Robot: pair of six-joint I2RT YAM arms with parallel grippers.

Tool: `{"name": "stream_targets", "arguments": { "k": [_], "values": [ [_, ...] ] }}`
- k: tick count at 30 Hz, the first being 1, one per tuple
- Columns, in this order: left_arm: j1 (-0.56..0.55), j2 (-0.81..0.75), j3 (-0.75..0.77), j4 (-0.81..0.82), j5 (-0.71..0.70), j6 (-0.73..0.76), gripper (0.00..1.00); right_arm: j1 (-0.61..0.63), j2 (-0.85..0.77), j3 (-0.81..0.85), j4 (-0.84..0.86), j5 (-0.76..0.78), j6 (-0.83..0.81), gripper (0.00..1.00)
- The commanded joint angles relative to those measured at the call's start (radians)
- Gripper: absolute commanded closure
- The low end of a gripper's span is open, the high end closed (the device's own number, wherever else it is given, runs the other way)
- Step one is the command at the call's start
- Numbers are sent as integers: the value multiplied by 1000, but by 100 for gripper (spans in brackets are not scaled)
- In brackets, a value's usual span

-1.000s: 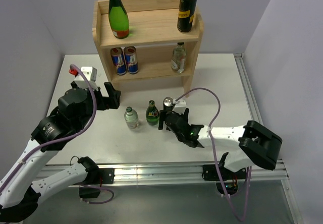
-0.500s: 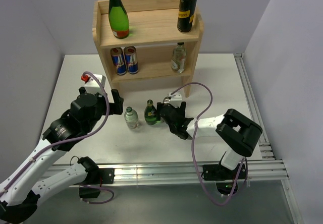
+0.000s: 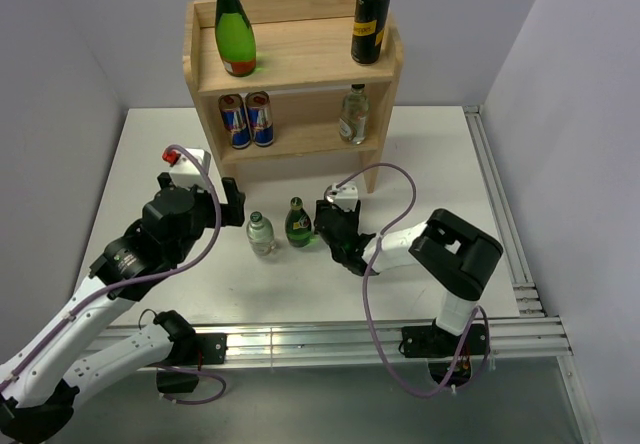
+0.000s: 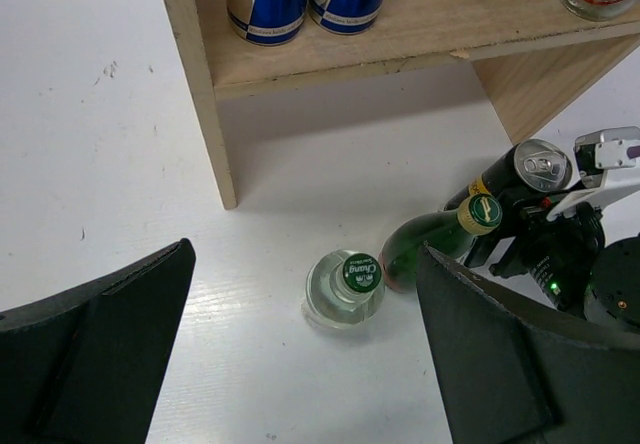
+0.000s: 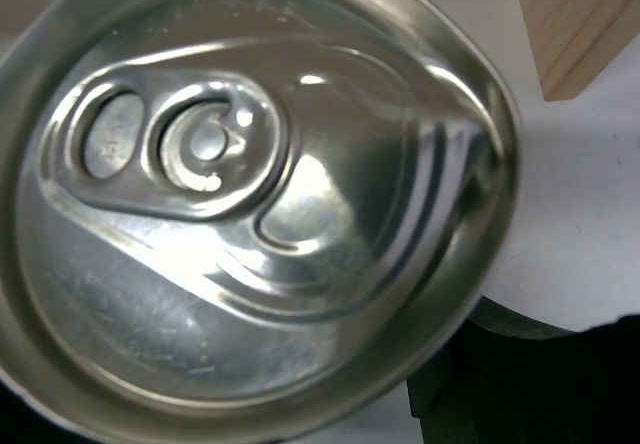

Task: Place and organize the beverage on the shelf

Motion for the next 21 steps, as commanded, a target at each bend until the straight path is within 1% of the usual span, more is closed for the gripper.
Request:
{"name": "stream_targets", "arguments": {
  "k": [1,3,4,5,6,8,9,10,12,13,16,17,18,19,21],
  "values": [
    [14,-5,-9,57,3,17,1,-7,10,38,43,37,-7,80],
    [28,-8,-18,63,15,17,1,-4,-17,41,20,37,-2,87],
    [35,-11,-23,66,27,17,1,-1,-34,44,-21,43,3,96],
    [43,-11,-28,69,35,18,1,4,-54,46,-39,49,7,100],
    [58,-15,-40,77,46,18,1,14,-107,46,-61,50,9,100],
    [84,-17,-49,81,75,17,1,31,-164,49,-118,54,-11,100],
    [92,-17,-51,81,81,15,1,41,-225,55,-139,55,-17,100],
    [98,-15,-54,86,87,14,1,63,-256,64,-206,63,-20,100],
    [115,-8,-58,84,101,11,1,82,-344,118,-280,70,-37,100],
    [120,-5,-58,83,106,11,1,99,-372,164,-353,75,-43,100],
    [129,5,-61,81,117,6,1,119,-465,250,-478,66,-75,100],
    [132,3,-64,80,118,8,1,133,-500,308,-495,61,-117,100],
    [132,2,-66,83,120,8,1,142,-513,340,-513,60,-135,100],
    [135,-1,-67,84,120,6,1,148,-522,416,-556,58,-155,100],
    [141,-6,-71,87,123,6,1,162,-525,509,-607,49,-206,100]
  ]
}}
